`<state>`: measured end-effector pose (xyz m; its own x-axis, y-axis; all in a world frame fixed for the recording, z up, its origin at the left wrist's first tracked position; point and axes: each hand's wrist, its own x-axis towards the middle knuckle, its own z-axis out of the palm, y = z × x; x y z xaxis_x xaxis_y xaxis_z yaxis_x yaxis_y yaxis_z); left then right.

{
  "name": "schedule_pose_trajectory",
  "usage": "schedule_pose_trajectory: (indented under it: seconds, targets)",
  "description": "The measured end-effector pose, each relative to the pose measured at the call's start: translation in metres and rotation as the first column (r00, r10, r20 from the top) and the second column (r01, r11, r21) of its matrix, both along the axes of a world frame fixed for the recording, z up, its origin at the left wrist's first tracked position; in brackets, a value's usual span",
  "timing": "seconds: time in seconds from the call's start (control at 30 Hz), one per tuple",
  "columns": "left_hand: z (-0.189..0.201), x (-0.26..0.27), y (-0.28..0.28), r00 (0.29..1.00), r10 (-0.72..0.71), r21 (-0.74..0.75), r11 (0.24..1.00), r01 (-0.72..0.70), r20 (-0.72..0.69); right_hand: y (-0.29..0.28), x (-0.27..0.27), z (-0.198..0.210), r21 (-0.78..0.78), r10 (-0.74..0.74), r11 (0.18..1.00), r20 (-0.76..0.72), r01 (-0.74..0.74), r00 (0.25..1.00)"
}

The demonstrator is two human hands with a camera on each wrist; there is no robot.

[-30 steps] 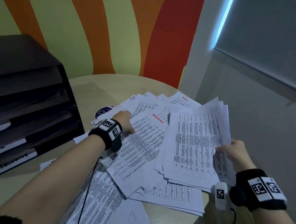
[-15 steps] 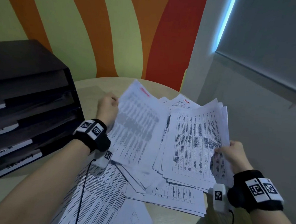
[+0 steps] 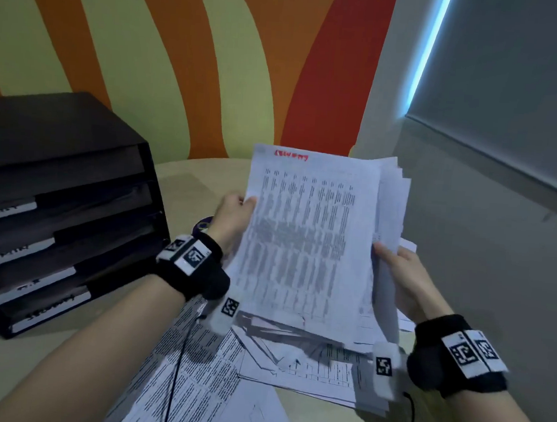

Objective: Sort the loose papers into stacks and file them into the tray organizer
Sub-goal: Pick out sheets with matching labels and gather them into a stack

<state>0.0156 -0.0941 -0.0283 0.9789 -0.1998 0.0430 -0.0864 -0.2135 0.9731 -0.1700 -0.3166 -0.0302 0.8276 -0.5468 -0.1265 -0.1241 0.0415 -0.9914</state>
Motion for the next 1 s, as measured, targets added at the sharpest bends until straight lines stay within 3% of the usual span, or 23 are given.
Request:
schedule_pose_trajectory:
  seconds: [0.13, 0.23, 0.3, 0.43, 0.5, 0.57, 0.67, 0.77, 0.83, 1.0]
  targets:
    - [-0.020, -0.013, -0.012, 0.986, -0.097, 0.108, 0.988, 0.112, -0.134, 0.022, 0.007, 0.003, 0.010, 0.026, 1.000, 0.044, -0.026, 0.999]
    - [-0.025, -0.019, -0.011, 0.978, -0.146, 0.083, 0.984, 0.160, -0.146, 0.031, 0.007, 0.002, -0.239, 0.033, 0.971, 0.066, -0.016, 0.997]
    - [-0.014, -0.026, -0.012, 0.982, -0.185, 0.031, 0.982, 0.185, -0.026, 0.033, 0.007, 0.006, -0.352, 0.011, 0.935, 0.120, 0.032, 0.993]
    - [0.038, -0.041, -0.012, 0.953, -0.116, -0.142, 0.977, 0.161, 0.281, 0.043, 0.009, 0.035, -0.404, -0.023, 0.892, 0.411, 0.204, 0.911]
    - [0.055, -0.042, -0.011, 0.906, -0.094, -0.182, 0.966, 0.184, 0.413, 0.049, 0.008, 0.050, -0.388, -0.014, 0.881, 0.549, 0.270, 0.836]
    - [0.060, -0.042, -0.010, 0.885, -0.075, -0.219, 0.956, 0.195, 0.459, 0.052, 0.008, 0.056, -0.327, -0.022, 0.906, 0.598, 0.269, 0.801]
    - [0.031, -0.030, -0.012, 0.917, -0.164, -0.135, 0.965, 0.226, 0.363, 0.052, 0.006, 0.041, -0.320, -0.011, 0.932, 0.441, 0.168, 0.897]
    - [-0.004, -0.023, -0.011, 0.937, -0.327, 0.052, 0.945, 0.323, 0.126, 0.045, 0.005, 0.018, -0.334, -0.001, 0.940, 0.201, 0.069, 0.980]
    - [-0.019, -0.019, -0.009, 0.936, -0.345, 0.182, 0.927, 0.329, 0.064, 0.033, 0.002, 0.012, -0.285, -0.076, 0.950, 0.178, 0.126, 0.981]
    - [-0.038, 0.000, -0.005, 0.972, -0.234, 0.423, 0.882, 0.210, 0.005, -0.015, -0.030, 0.000, -0.248, -0.308, 0.917, 0.056, 0.312, 0.950]
